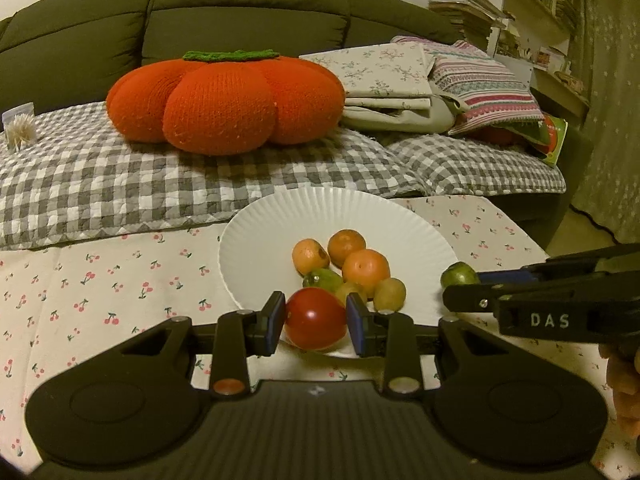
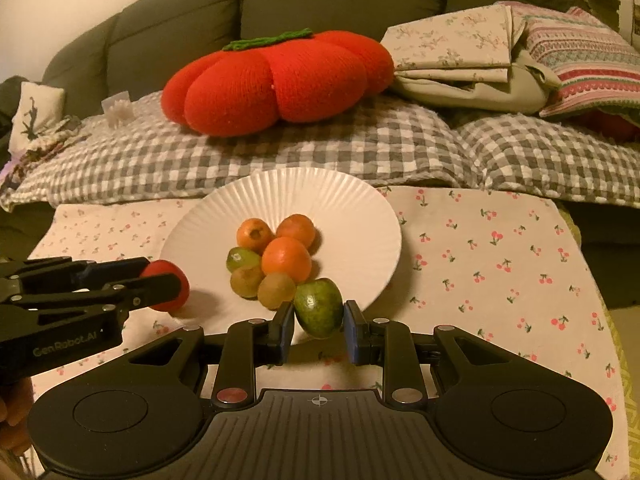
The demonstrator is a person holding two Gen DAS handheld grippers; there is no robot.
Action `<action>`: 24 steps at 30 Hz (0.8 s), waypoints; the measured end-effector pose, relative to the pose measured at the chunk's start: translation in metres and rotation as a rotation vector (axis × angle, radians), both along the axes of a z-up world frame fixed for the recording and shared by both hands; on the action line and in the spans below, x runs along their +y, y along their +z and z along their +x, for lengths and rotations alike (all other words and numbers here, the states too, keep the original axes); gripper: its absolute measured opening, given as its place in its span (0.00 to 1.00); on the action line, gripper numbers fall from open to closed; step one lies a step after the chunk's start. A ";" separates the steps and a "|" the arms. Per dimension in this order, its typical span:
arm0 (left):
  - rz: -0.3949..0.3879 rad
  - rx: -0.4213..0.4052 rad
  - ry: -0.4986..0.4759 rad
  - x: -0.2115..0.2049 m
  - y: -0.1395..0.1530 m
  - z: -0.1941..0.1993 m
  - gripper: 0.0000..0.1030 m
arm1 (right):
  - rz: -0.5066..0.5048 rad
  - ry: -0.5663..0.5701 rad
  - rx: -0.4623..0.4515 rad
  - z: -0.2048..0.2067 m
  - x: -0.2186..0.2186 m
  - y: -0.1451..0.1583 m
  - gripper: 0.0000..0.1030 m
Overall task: Organize fruits
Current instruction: 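Carry the tomato and green fruit onto the white plate and open both grippers, then move both grippers back to the two remaining round fruits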
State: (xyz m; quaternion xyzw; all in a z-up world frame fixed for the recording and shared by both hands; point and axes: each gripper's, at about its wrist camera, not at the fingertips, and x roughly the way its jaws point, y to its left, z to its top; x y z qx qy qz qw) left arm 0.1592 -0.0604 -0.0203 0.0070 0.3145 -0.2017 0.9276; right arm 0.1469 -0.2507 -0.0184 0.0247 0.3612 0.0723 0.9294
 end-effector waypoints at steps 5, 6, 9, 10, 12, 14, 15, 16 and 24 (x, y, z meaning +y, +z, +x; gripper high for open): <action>0.005 -0.004 -0.011 -0.003 -0.004 0.004 0.31 | -0.012 0.020 -0.018 0.002 0.004 -0.002 0.24; 0.007 -0.004 -0.013 -0.004 -0.004 0.005 0.31 | -0.016 0.021 -0.022 0.003 0.005 -0.003 0.24; 0.004 -0.004 -0.014 -0.004 -0.006 0.007 0.31 | -0.027 0.027 -0.034 0.006 0.007 -0.006 0.24; 0.003 -0.006 -0.015 -0.004 -0.006 0.007 0.31 | -0.030 0.026 -0.035 0.007 0.007 -0.007 0.24; -0.004 -0.005 -0.014 -0.004 -0.007 0.008 0.31 | -0.033 0.033 -0.035 0.008 0.007 -0.010 0.24; -0.016 0.002 -0.014 -0.003 -0.007 0.009 0.32 | -0.049 0.038 -0.047 0.009 0.007 -0.012 0.24; -0.021 0.007 -0.013 -0.002 -0.007 0.009 0.34 | -0.055 0.037 -0.054 0.009 0.007 -0.012 0.24; -0.026 0.009 -0.012 -0.001 -0.006 0.009 0.39 | -0.056 0.034 -0.058 0.009 0.006 -0.012 0.25; -0.088 0.010 0.029 0.013 0.004 0.008 0.51 | -0.036 0.010 -0.068 0.007 0.002 -0.006 0.36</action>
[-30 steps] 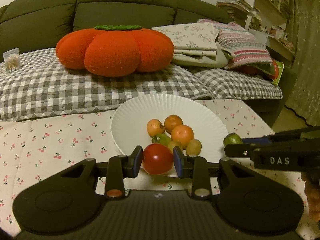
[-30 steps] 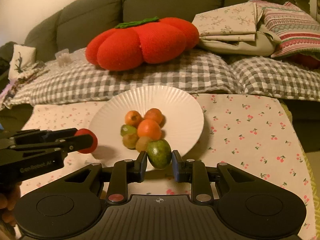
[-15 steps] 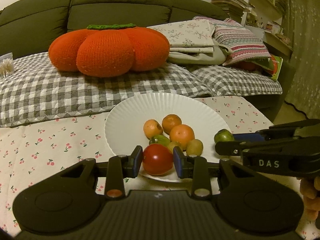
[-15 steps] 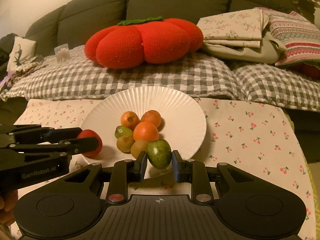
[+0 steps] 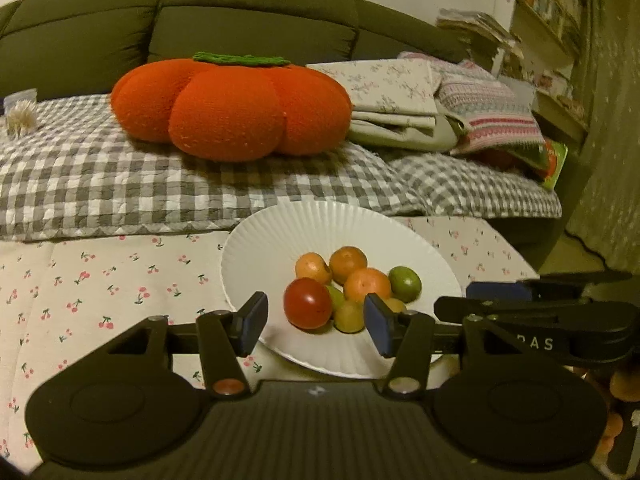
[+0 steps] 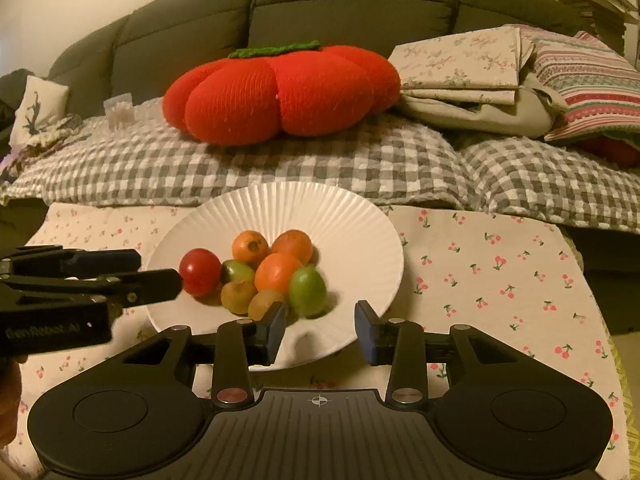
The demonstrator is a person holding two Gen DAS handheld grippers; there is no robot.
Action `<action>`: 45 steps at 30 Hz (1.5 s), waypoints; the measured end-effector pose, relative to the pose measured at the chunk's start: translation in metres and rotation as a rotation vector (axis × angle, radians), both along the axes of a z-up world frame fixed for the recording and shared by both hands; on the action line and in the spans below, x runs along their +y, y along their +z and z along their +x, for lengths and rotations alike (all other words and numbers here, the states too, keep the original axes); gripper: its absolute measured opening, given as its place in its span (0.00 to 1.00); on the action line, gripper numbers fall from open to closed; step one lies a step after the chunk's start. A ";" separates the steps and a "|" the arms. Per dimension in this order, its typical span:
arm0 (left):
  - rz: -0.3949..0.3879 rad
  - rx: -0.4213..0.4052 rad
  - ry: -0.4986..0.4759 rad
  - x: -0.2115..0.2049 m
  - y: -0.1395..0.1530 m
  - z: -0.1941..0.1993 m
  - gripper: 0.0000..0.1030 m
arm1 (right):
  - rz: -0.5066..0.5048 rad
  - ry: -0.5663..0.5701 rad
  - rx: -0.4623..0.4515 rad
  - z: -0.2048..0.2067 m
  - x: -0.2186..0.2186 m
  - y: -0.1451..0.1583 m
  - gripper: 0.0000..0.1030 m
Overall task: Organize fruits
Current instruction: 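Move both grippers back to the two remaining round fruits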
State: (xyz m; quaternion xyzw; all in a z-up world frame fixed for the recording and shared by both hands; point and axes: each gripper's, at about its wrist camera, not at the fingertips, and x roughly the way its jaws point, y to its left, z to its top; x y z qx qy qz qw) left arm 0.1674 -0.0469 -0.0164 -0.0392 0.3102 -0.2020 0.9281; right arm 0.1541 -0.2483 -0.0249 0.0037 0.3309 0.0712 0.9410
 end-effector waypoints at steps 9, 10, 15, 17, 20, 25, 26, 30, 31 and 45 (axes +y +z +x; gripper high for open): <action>-0.027 0.026 0.036 0.017 0.011 -0.012 0.51 | 0.049 -0.015 0.000 -0.005 -0.006 0.013 0.36; -0.026 0.028 0.039 0.019 0.013 -0.014 0.51 | 0.055 -0.013 0.000 -0.006 -0.006 0.014 0.36; -0.004 0.050 0.053 0.026 0.016 -0.025 0.51 | 0.091 -0.011 0.014 -0.011 -0.006 0.020 0.37; 0.007 0.061 0.053 0.029 0.016 -0.031 0.51 | 0.107 -0.016 0.027 -0.014 -0.006 0.022 0.38; 0.035 0.072 0.046 0.033 0.018 -0.042 0.51 | 0.135 -0.019 0.040 -0.020 -0.006 0.024 0.42; 0.069 0.095 0.018 0.033 0.018 -0.059 0.51 | 0.191 0.001 0.062 -0.029 -0.003 0.029 0.43; 0.072 0.102 0.008 0.032 0.017 -0.063 0.51 | 0.196 0.005 0.066 -0.031 -0.002 0.030 0.43; 0.116 0.121 -0.031 0.028 0.012 -0.077 0.51 | 0.207 0.030 0.079 -0.042 0.003 0.031 0.43; 0.132 0.127 -0.039 0.026 0.011 -0.080 0.51 | 0.207 0.038 0.081 -0.044 0.004 0.031 0.43; 0.262 0.150 -0.102 0.014 -0.014 -0.075 0.49 | 0.176 0.130 0.153 -0.068 0.023 0.024 0.43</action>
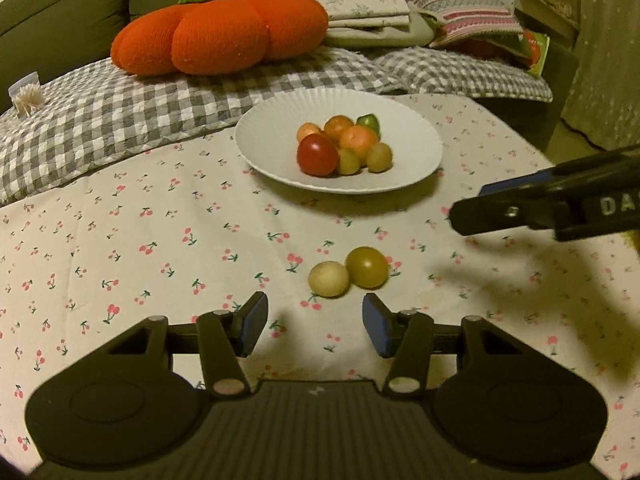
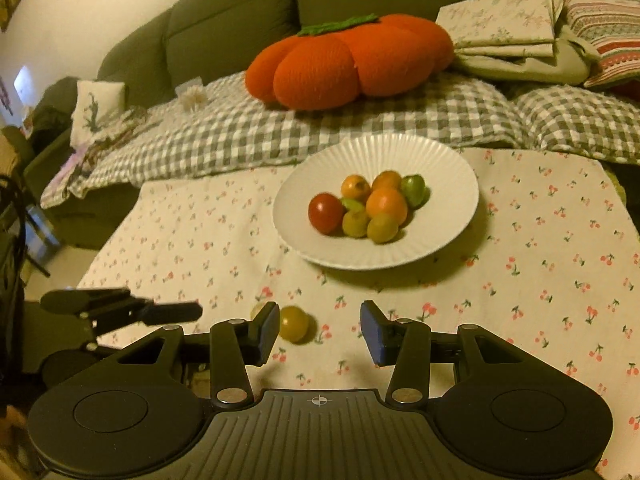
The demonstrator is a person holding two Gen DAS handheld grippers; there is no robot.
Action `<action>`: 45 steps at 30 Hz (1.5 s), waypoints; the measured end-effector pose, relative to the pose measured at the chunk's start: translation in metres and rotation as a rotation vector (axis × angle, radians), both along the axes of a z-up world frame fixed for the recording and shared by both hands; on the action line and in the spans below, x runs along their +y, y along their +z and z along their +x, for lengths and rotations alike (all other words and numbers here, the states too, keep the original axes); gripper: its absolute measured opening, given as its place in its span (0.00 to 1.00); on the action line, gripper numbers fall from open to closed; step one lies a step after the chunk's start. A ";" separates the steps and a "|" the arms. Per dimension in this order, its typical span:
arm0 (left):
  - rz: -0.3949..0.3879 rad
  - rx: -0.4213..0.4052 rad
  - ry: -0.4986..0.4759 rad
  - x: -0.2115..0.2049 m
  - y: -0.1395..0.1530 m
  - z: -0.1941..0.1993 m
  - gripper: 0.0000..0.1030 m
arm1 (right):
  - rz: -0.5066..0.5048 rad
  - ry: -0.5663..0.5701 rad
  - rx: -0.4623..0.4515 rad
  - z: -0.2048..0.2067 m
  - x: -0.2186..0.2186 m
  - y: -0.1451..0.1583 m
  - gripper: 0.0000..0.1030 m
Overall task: Organize fruits
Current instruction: 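Move both grippers back to the two remaining round fruits, then grasp the pale yellow fruit with the left gripper while the right gripper grasps the olive-green fruit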
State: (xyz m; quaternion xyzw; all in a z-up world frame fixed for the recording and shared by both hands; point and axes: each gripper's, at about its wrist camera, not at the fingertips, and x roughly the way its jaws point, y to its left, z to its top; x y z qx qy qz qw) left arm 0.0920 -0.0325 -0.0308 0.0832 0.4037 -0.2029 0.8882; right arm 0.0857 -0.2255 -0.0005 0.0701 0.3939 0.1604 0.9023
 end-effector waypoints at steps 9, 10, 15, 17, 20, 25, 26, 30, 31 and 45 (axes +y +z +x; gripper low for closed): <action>0.013 0.011 -0.004 -0.004 -0.011 0.010 0.49 | -0.035 -0.020 0.019 0.003 -0.002 -0.005 0.50; 0.014 0.010 -0.006 -0.005 -0.012 0.010 0.49 | -0.035 -0.022 0.021 0.004 -0.003 -0.005 0.50; 0.022 0.004 -0.016 -0.009 -0.017 0.014 0.49 | -0.034 -0.030 0.018 0.003 -0.004 -0.005 0.68; 0.019 0.005 -0.019 -0.010 -0.018 0.016 0.49 | -0.037 -0.041 0.019 0.003 -0.005 -0.005 0.75; 0.017 0.003 -0.025 -0.012 -0.021 0.018 0.49 | -0.039 -0.053 0.024 0.004 -0.006 -0.006 0.75; 0.006 0.000 -0.027 -0.014 -0.026 0.024 0.46 | -0.038 -0.059 0.028 0.006 -0.008 -0.006 0.75; 0.008 -0.003 -0.027 -0.015 -0.027 0.025 0.45 | -0.038 -0.060 0.029 0.006 -0.009 -0.006 0.75; -0.003 -0.020 -0.039 -0.017 -0.028 0.026 0.31 | -0.040 -0.059 0.031 0.006 -0.008 -0.007 0.75; -0.010 -0.018 -0.039 -0.017 -0.027 0.026 0.27 | -0.041 -0.058 0.031 0.006 -0.008 -0.007 0.75; -0.003 -0.061 -0.082 -0.023 -0.031 0.028 0.31 | -0.058 -0.054 0.038 0.011 -0.008 -0.014 0.75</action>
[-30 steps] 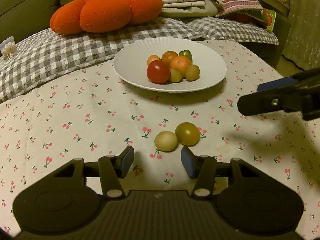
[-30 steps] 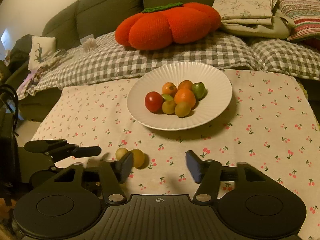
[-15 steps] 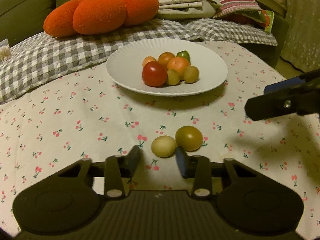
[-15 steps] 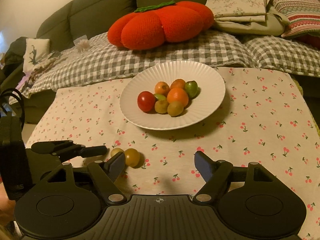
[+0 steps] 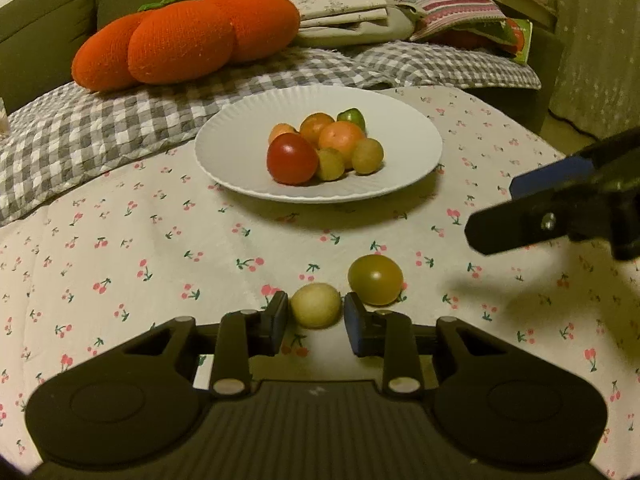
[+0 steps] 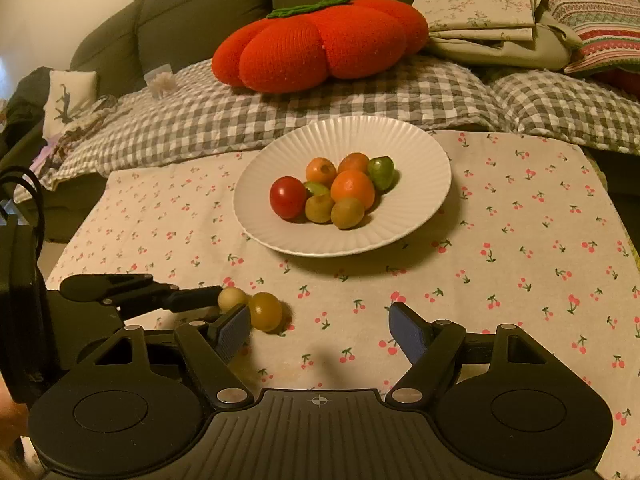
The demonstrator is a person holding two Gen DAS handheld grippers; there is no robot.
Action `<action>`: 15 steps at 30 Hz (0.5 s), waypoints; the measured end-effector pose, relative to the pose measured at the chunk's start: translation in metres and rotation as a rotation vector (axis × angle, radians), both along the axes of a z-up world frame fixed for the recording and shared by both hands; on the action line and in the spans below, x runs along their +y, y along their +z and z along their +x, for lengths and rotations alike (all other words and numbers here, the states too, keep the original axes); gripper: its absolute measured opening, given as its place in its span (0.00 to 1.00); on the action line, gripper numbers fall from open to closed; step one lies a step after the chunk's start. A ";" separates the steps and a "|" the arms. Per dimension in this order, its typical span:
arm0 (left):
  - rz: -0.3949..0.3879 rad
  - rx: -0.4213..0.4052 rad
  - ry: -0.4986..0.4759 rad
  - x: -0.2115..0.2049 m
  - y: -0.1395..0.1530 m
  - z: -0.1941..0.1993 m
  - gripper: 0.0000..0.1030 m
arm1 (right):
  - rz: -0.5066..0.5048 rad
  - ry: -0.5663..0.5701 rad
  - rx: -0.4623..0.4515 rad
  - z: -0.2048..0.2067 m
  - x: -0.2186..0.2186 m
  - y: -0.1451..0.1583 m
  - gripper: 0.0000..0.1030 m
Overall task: Organize fruits
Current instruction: 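Grasp the pale yellow fruit with the left gripper while the right gripper grasps the olive-green fruit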
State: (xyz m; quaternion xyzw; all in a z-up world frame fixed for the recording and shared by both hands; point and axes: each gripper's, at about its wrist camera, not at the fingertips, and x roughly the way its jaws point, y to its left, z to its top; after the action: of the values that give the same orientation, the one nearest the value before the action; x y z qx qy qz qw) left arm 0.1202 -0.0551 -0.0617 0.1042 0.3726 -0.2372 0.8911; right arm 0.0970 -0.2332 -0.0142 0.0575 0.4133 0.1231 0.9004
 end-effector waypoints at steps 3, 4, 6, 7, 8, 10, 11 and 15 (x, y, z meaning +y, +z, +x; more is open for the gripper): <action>-0.013 -0.008 -0.012 0.002 -0.001 0.002 0.25 | -0.006 0.004 0.001 0.001 0.001 -0.002 0.75; -0.007 -0.012 -0.016 0.001 -0.002 0.002 0.25 | -0.007 0.003 0.002 0.002 0.002 -0.002 0.75; -0.002 -0.008 0.001 0.001 -0.001 0.002 0.25 | -0.007 0.005 0.001 0.002 0.002 -0.002 0.75; -0.003 -0.004 0.015 0.001 0.000 0.002 0.25 | -0.007 0.006 -0.001 0.002 0.002 -0.002 0.75; -0.008 0.002 0.027 0.003 0.001 0.002 0.25 | -0.006 0.009 -0.004 0.002 0.002 -0.002 0.75; -0.010 0.012 0.054 0.006 0.004 0.001 0.25 | -0.008 0.015 -0.008 0.002 0.003 -0.003 0.75; -0.004 0.024 0.080 0.009 0.006 0.001 0.25 | -0.010 0.020 -0.010 0.003 0.004 -0.004 0.75; 0.008 0.088 0.209 0.028 0.013 0.001 0.25 | -0.026 0.043 -0.011 0.004 0.010 -0.009 0.75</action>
State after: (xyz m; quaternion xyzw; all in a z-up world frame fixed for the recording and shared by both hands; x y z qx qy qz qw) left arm 0.1210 -0.0271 -0.0484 0.0580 0.4211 -0.1459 0.8933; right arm 0.1007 -0.2234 -0.0231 0.0361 0.4108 0.1375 0.9006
